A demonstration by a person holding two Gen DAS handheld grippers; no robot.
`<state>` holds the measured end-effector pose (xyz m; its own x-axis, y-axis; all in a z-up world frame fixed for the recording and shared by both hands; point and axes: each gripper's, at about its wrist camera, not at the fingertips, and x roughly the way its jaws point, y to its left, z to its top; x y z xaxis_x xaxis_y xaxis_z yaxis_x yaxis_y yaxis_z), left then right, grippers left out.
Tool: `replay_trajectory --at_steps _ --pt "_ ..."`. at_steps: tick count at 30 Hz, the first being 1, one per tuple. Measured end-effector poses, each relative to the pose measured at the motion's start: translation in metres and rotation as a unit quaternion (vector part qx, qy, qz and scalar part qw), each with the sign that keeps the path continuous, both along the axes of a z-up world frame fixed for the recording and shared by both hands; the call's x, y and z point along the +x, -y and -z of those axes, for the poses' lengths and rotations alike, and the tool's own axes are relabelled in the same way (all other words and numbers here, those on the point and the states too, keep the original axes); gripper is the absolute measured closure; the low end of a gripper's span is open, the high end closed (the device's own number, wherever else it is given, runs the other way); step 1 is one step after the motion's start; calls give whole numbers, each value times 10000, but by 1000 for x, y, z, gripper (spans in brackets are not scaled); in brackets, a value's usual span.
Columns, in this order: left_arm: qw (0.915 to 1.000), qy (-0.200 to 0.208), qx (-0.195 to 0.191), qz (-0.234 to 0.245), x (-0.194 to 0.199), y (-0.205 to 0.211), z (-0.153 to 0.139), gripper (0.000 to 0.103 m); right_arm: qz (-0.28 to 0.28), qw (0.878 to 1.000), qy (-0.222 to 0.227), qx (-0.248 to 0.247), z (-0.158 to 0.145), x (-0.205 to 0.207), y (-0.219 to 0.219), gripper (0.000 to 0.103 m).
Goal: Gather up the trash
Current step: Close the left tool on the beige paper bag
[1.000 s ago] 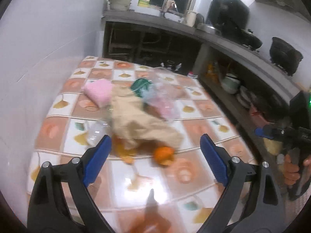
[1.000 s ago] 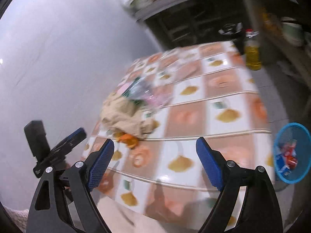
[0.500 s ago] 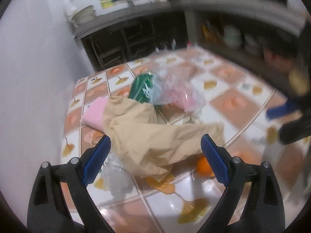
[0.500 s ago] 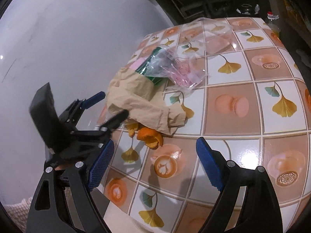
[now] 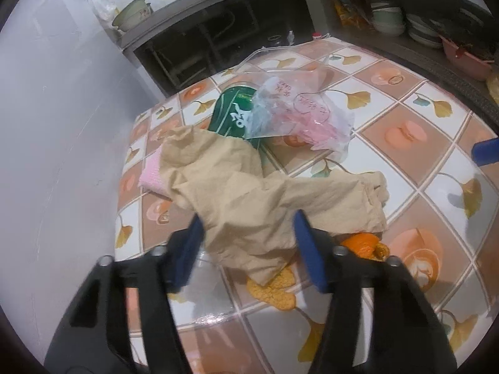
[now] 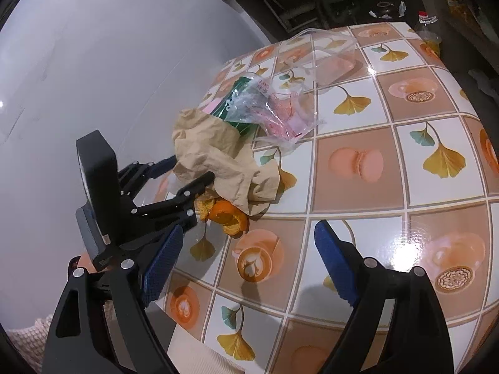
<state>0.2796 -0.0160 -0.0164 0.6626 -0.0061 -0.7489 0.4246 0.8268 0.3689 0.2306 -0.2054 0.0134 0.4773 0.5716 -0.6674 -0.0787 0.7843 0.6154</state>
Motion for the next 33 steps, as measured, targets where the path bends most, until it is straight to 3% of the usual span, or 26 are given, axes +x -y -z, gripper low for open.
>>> replay_trajectory --at_steps 1,3,6,12,19,25,27,33 --pt "10000 -8 41 6 -1 0 0 64 9 10000 18 5 -1 -2 1 19" --pt "9999 -115 -27 -28 -1 -2 -1 85 36 10000 49 1 -3 -5 3 19" --pt "9995 -148 -221 -173 -3 -9 -6 97 89 9999 81 9 -5 -9 6 19" --pt "9955 151 -810 -460 -17 -29 -36 100 193 9997 132 24 -9 -16 18 19" --pt "9871 750 -1305 -547 -66 -49 -84 101 242 9995 189 84 -11 -21 21 19" --pt "9816 513 -1755 -550 -109 -69 -97 101 159 9994 288 135 -16 -26 15 19" --pt "9816 522 -1727 -625 -121 -75 -96 101 105 9994 313 128 -18 -26 12 19" --pt "9838 1102 -930 -1063 -161 -93 -97 101 -1 9994 337 37 -20 -26 2 19"
